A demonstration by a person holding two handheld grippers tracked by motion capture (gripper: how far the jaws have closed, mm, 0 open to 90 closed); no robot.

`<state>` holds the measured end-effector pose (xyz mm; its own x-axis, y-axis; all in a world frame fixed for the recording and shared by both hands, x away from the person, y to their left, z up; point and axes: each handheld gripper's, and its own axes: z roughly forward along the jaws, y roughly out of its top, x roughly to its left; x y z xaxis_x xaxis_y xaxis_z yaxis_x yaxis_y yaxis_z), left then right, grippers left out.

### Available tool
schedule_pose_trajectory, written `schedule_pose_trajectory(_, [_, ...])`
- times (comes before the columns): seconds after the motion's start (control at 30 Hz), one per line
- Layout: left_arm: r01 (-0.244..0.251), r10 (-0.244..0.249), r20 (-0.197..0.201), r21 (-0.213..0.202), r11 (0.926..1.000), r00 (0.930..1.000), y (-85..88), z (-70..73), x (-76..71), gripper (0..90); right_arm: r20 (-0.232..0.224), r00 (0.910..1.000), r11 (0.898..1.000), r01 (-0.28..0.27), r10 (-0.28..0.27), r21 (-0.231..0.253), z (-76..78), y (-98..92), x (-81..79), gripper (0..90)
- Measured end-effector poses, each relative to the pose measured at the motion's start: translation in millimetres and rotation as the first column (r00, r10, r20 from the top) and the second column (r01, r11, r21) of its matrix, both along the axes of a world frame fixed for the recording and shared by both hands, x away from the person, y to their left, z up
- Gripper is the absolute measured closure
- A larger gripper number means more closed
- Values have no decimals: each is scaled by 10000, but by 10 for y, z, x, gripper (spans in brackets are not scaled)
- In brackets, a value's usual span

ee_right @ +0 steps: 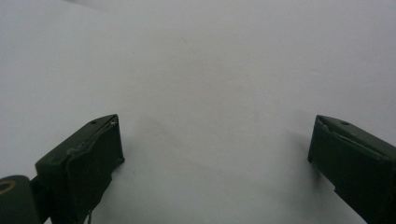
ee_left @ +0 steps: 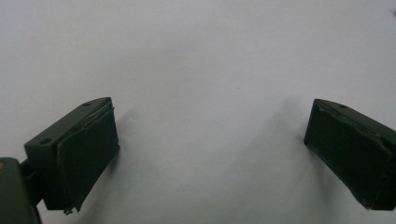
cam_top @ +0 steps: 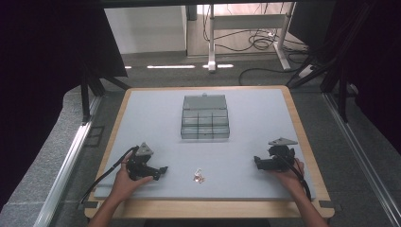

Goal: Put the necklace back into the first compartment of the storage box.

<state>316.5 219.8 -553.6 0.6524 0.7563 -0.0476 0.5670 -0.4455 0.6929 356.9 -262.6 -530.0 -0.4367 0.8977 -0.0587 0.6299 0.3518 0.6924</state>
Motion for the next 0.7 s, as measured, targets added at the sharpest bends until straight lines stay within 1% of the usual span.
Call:
schedule_pose_trajectory(0.1, [1, -1, 1, -3, 10000, 10000, 0, 0, 0, 26, 119, 9999, 10000, -16, 16, 69, -11, -4, -10, 24])
schedule_pose_trajectory(0.23, [-2, 2, 2, 4, 10000, 10000, 0, 0, -1, 26, 150, 9999, 10000, 59, -60, 69, -15, 2, -15, 27])
schedule_pose_trajectory(0.37, [-1, 1, 1, 4, 10000, 10000, 0, 0, -1, 27, -20, 9999, 9999, 155, -155, 14, 4, 16, -12, 36])
schedule_pose_trajectory(0.43, [-2, 2, -3, -2, 10000, 10000, 0, 0, 0, 26, -31, 9999, 9999, 111, -111, -25, 9, 16, -11, 47])
schedule_pose_trajectory(0.5, [-3, 3, -5, -2, 10000, 10000, 0, 0, 0, 26, -50, 10000, 10000, -77, 77, -58, 22, 19, -15, 73])
schedule_pose_trajectory(0.63, [-24, 24, -25, -21, 10000, 10000, -2, 0, -1, 26, -180, 9996, 9996, -241, 238, -167, 51, 34, -7, 98])
schedule_pose_trajectory(0.7, [-24, 24, -25, -23, 10000, 10000, -2, 0, -1, 26, -212, 9992, 9994, -335, 333, -97, 69, 41, -13, 110])
